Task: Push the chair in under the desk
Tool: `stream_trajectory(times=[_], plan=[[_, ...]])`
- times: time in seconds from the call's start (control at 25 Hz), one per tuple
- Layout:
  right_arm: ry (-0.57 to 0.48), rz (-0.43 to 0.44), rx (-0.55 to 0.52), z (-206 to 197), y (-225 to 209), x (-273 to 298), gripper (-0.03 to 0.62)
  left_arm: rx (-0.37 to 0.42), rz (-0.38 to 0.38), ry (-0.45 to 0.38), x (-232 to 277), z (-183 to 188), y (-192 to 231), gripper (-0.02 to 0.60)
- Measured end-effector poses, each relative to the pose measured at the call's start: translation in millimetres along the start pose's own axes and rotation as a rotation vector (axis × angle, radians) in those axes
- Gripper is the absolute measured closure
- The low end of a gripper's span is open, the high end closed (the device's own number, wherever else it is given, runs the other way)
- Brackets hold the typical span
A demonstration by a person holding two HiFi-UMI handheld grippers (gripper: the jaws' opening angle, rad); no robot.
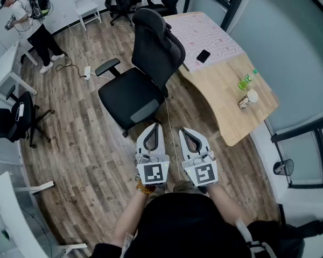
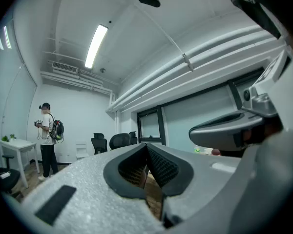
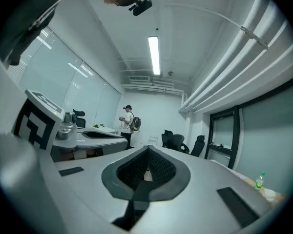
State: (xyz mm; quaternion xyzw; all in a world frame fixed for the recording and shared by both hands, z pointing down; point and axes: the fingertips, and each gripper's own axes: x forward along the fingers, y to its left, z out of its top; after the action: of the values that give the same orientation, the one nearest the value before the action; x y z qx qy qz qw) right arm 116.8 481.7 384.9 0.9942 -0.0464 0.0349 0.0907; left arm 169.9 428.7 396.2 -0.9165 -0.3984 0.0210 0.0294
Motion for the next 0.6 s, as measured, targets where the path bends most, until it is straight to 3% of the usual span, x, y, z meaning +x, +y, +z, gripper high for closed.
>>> stream_trajectory(times=[0.12,0.6], plan=[[-0.004,0.005,0.006,-0.3,-1.6,31.7,0.596,0.031,-0.016,-0.02,22.7,3.1,18.9,0.581],[0.028,-0.002,-0.016,-1.1,-14.7,92.0,0.592,0.036,-0.022,-0.053,52.7,7.8,49.2,0.581]])
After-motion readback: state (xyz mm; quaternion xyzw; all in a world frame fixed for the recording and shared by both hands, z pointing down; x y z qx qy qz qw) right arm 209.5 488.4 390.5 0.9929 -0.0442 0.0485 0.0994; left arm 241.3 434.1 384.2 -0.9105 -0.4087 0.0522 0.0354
